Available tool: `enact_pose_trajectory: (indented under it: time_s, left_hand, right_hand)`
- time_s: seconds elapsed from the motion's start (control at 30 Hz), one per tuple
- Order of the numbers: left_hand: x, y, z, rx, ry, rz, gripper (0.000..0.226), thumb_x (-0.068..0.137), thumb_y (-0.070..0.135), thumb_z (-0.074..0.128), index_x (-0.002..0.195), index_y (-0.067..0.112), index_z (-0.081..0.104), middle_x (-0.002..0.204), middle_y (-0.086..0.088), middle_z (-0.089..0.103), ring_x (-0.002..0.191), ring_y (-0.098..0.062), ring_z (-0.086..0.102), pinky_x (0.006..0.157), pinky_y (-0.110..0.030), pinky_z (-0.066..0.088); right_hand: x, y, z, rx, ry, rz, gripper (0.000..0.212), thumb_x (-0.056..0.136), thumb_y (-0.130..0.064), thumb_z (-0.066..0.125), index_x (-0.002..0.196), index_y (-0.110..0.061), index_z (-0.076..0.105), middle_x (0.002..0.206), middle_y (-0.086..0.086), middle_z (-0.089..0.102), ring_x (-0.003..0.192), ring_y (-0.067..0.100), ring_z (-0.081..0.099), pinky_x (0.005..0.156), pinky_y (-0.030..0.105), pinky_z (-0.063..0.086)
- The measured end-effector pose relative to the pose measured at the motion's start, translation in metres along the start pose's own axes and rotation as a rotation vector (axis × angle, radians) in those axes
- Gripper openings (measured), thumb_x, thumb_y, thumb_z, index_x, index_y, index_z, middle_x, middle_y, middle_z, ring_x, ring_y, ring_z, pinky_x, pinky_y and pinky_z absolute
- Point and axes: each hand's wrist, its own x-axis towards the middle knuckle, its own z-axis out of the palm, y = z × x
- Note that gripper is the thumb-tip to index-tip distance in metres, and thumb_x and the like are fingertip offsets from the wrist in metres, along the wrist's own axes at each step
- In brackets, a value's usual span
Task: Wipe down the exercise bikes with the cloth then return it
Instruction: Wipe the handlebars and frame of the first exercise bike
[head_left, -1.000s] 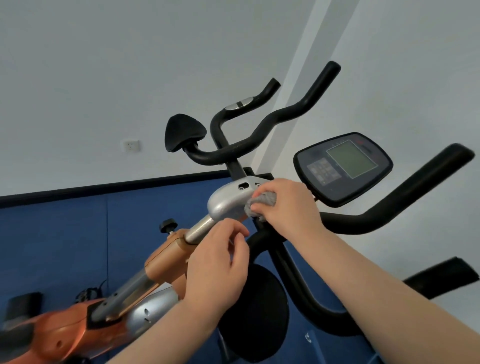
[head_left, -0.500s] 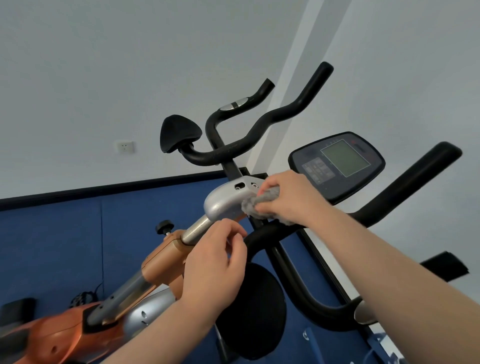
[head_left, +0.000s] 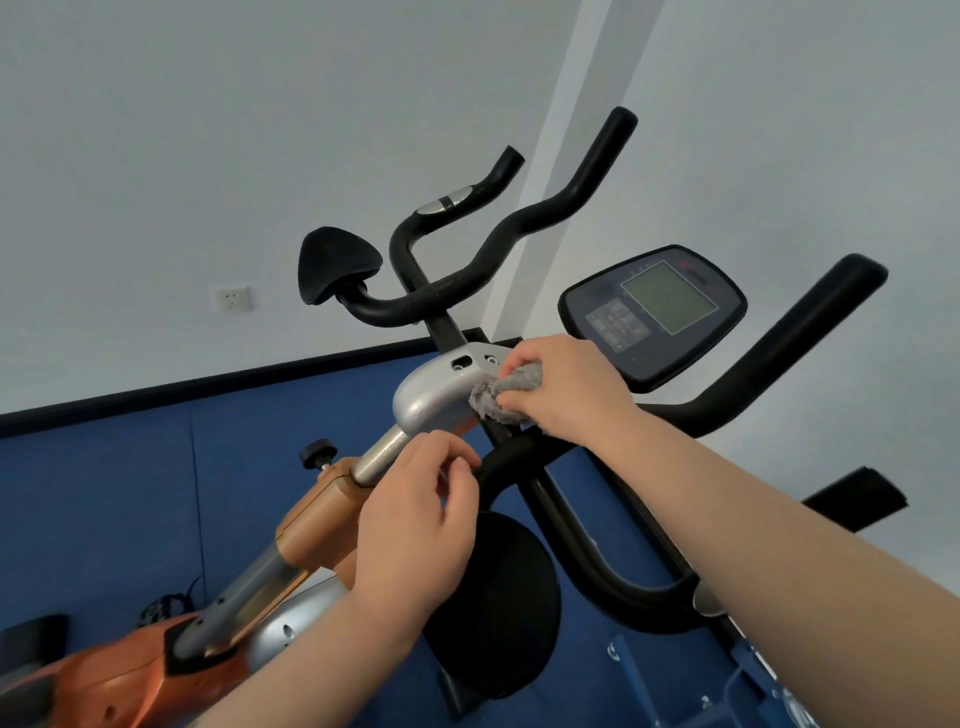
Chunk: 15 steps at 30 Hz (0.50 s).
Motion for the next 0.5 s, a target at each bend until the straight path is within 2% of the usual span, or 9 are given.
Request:
enact_pose_trajectory:
  time_s: [0.1, 0.17, 0.33, 0.5]
  left_hand:
    - [0.000, -0.001, 0.000, -0.036, -0.016, -0.021, 0.018, 0.088, 0.026, 0.043, 0.080, 0.037, 0.055, 0.079, 0.014, 0.058, 0.061, -0.008, 0.055, 0.055, -0.029, 0.044]
    - [0.000, -0.002, 0.000, -0.068, -0.029, -0.041, 0.017, 0.087, 0.030, 0.042, 0.081, 0.038, 0.056, 0.070, 0.012, 0.057, 0.056, -0.006, 0.052, 0.054, -0.028, 0.041]
    - [0.001, -0.003, 0.000, -0.067, -0.047, -0.045, 0.016, 0.088, 0.032, 0.041, 0.082, 0.039, 0.055, 0.065, 0.010, 0.053, 0.056, -0.007, 0.052, 0.054, -0.028, 0.041]
    - [0.000, -0.004, 0.001, -0.095, -0.052, -0.071, 0.018, 0.087, 0.033, 0.039, 0.080, 0.039, 0.056, 0.058, 0.011, 0.050, 0.050, -0.006, 0.046, 0.051, -0.025, 0.035]
  right_hand:
    - [-0.030, 0.006, -0.011, 0.076, 0.226, -0.044, 0.012, 0.076, -0.034, 0.072, 0.087, -0.036, 0.068, 0.082, -0.018, 0.066, 0.080, 0.001, 0.059, 0.064, 0.022, 0.047]
    - [-0.063, 0.013, -0.011, 0.126, 0.342, -0.030, 0.014, 0.077, -0.033, 0.071, 0.091, -0.037, 0.068, 0.086, -0.020, 0.065, 0.080, -0.003, 0.058, 0.065, 0.016, 0.043]
    - [-0.127, 0.033, 0.012, 0.084, 0.135, 0.172, 0.018, 0.077, -0.040, 0.071, 0.095, -0.039, 0.071, 0.089, -0.025, 0.062, 0.084, -0.004, 0.058, 0.067, 0.011, 0.041]
    - [-0.111, 0.025, 0.012, 0.038, 0.168, 0.228, 0.015, 0.074, -0.044, 0.072, 0.087, -0.037, 0.072, 0.084, -0.018, 0.067, 0.081, 0.005, 0.060, 0.067, 0.026, 0.047]
